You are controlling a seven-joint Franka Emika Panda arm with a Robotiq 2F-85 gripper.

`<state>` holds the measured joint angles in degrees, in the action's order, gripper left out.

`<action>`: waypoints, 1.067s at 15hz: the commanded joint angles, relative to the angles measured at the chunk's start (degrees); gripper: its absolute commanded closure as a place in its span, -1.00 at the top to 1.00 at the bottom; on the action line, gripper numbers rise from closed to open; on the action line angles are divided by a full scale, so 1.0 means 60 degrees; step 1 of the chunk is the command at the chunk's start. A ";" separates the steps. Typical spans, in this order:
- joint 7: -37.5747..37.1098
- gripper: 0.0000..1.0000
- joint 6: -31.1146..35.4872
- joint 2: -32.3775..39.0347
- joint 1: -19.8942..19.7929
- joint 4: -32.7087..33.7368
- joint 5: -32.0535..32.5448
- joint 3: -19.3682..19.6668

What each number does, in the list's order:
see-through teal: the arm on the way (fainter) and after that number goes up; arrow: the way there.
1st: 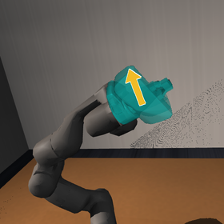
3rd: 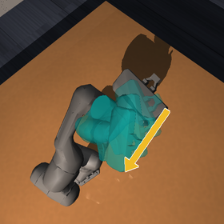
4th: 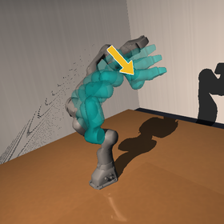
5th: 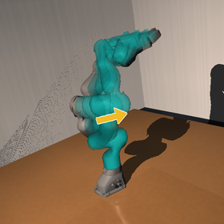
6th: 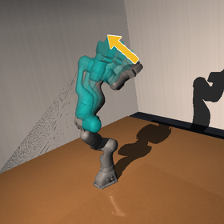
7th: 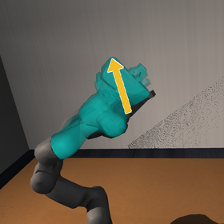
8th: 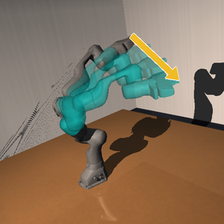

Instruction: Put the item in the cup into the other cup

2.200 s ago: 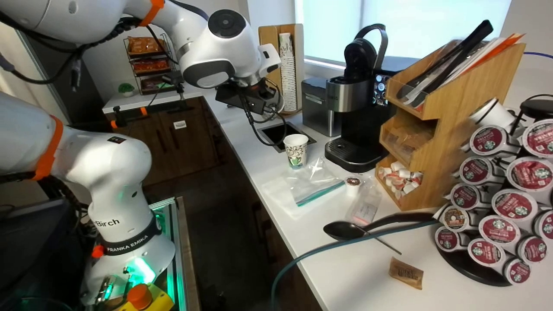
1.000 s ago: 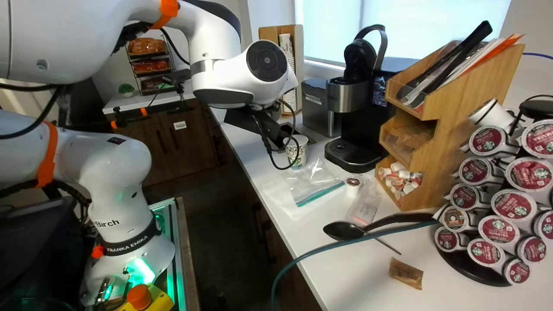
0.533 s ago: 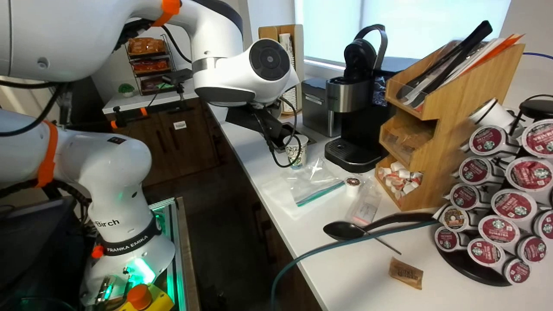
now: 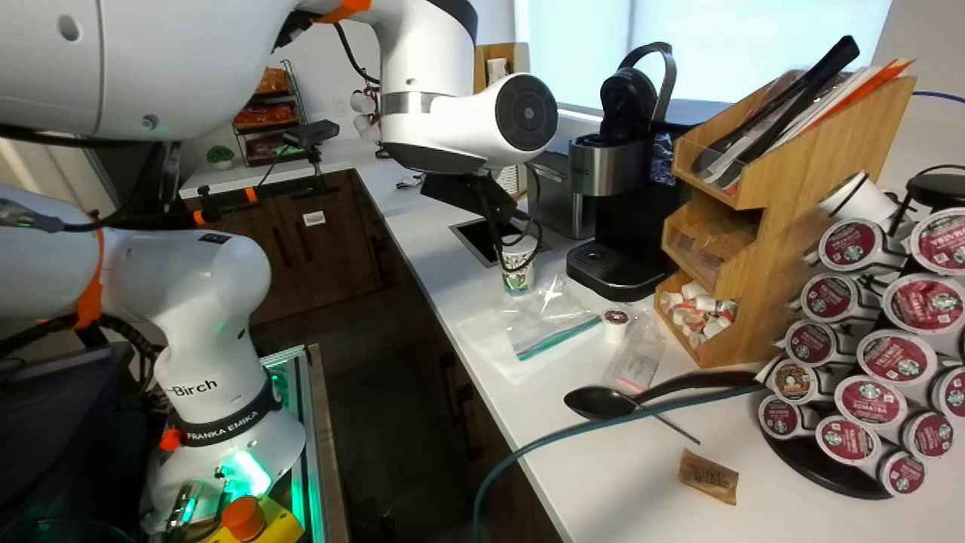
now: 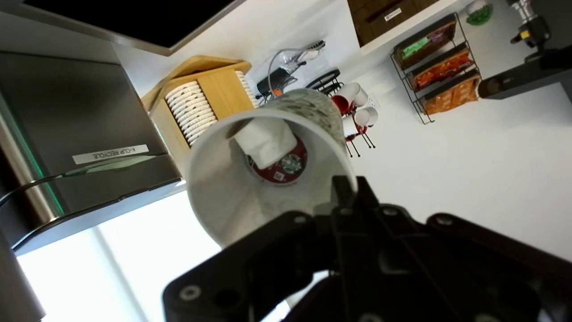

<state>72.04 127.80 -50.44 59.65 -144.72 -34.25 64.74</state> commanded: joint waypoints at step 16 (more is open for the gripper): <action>0.0058 -0.98 -0.1297 0.0537 0.1714 0.1120 -0.1590 0.2424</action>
<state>72.00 124.22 -48.18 67.83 -139.71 -41.00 75.30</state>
